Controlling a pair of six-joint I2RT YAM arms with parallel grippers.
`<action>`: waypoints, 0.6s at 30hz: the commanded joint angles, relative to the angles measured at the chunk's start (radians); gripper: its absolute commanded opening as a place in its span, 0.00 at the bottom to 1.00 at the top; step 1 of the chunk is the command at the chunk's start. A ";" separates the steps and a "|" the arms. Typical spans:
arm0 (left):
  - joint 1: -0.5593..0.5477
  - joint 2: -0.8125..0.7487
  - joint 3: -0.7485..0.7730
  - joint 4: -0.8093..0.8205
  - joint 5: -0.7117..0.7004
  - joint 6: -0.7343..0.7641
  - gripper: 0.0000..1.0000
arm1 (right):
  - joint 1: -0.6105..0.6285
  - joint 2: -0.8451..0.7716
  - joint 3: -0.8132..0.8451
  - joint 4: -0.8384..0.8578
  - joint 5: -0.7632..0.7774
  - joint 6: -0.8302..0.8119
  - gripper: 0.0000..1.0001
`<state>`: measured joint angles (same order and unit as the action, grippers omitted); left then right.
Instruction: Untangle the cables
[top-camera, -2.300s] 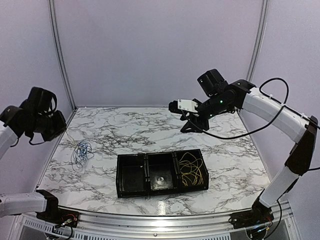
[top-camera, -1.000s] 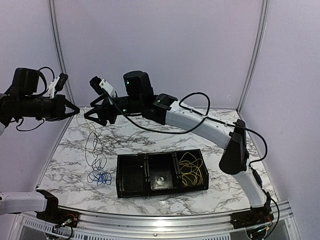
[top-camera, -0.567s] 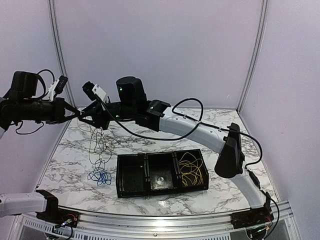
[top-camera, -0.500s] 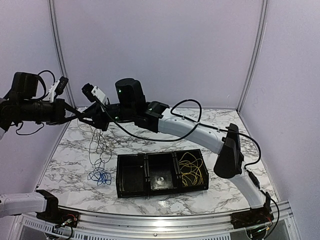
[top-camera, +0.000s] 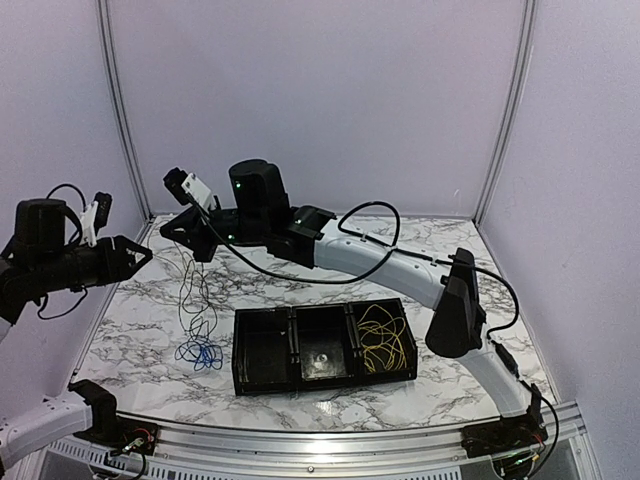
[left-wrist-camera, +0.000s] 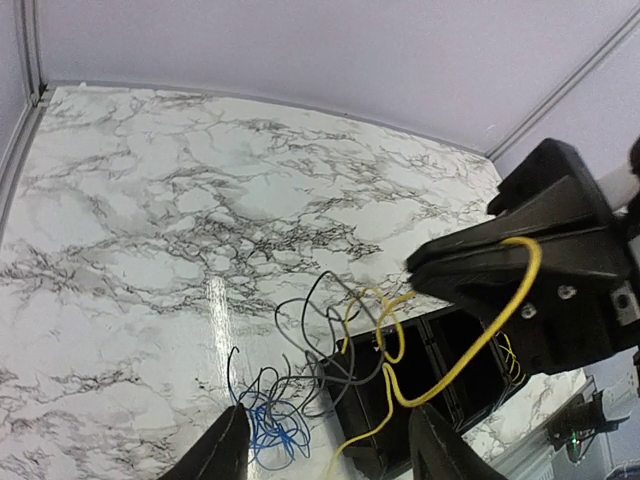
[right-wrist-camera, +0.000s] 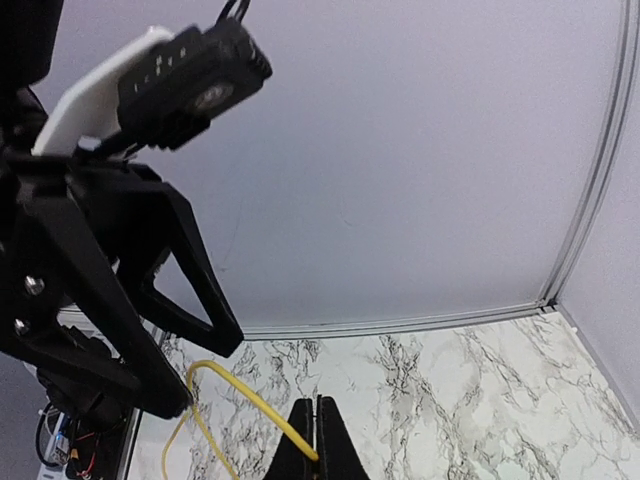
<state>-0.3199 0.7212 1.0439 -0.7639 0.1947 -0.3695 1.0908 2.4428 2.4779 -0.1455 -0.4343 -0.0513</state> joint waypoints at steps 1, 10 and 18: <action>-0.004 -0.051 -0.162 0.144 -0.039 -0.090 0.58 | 0.004 -0.047 0.049 0.043 0.024 0.019 0.00; -0.005 -0.098 -0.366 0.349 0.066 -0.024 0.59 | 0.001 -0.063 0.033 0.032 0.006 0.030 0.00; -0.010 -0.028 -0.401 0.478 0.214 0.039 0.60 | 0.000 -0.070 0.021 0.030 0.011 0.025 0.00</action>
<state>-0.3229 0.6594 0.6460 -0.4015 0.3111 -0.3801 1.0904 2.4363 2.4775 -0.1326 -0.4282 -0.0341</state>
